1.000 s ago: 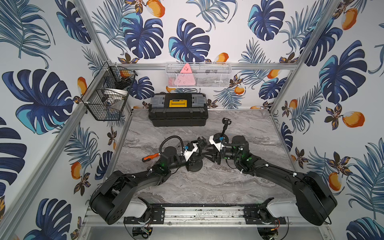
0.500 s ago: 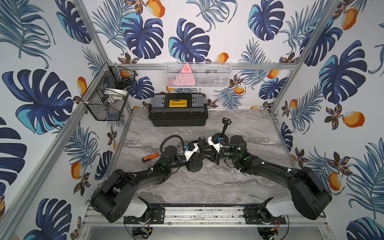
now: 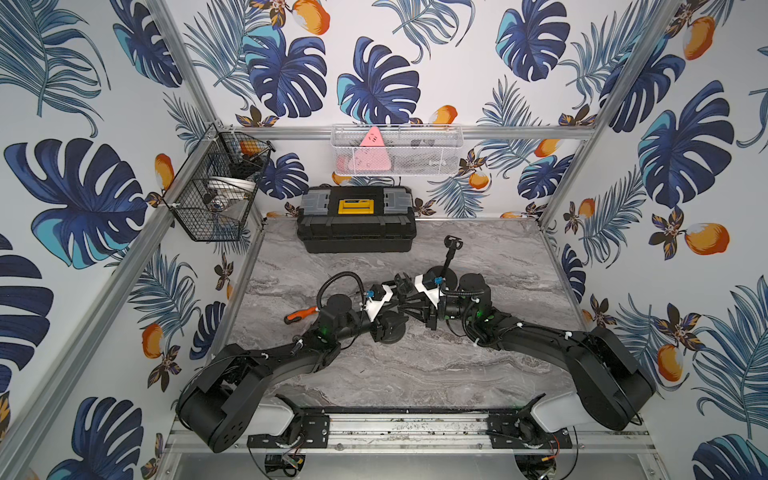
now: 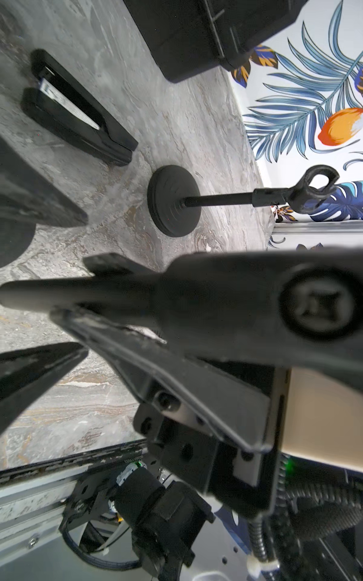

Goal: Assemble a microphone stand
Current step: Hold the microphone stand pole at the microphone stand base.

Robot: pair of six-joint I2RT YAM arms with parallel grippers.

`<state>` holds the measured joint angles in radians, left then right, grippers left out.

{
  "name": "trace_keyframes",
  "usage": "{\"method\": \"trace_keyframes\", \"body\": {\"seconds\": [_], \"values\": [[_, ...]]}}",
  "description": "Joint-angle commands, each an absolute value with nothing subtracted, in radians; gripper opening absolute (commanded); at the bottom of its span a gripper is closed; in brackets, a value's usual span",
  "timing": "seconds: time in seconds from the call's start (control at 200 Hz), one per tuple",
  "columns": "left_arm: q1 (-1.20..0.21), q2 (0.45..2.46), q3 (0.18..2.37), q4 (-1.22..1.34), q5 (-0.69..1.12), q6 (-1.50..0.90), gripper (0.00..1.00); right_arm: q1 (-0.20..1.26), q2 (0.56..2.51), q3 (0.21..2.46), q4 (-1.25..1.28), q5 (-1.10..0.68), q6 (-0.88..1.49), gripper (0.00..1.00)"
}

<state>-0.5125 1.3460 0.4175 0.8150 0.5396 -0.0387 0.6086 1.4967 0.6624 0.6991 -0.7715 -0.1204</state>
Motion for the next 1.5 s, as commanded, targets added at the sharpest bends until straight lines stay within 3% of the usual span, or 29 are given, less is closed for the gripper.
{"method": "trace_keyframes", "body": {"seconds": [0.0,0.27,0.6,0.876,1.166,1.496], "values": [[-0.511,1.332,0.391,0.847,0.475,-0.046,0.66,0.609,1.530,0.635,0.884,-0.770,-0.131,0.00],[-0.488,1.379,0.319,0.937,0.470,-0.042,0.68,0.610,1.654,0.632,1.059,-0.747,-0.102,0.00],[-0.388,1.653,0.287,1.308,0.599,-0.178,0.63,0.614,1.794,0.643,1.190,-0.707,-0.095,0.00],[-0.386,1.639,0.287,1.232,0.543,-0.142,0.61,0.630,1.872,0.649,1.263,-0.688,-0.088,0.00],[-0.387,1.634,0.270,1.212,0.512,-0.183,0.51,0.646,1.909,0.655,1.298,-0.672,-0.087,0.00],[-0.400,1.688,0.245,1.282,0.492,-0.220,0.51,0.655,1.930,0.661,1.289,-0.661,-0.109,0.00]]}}
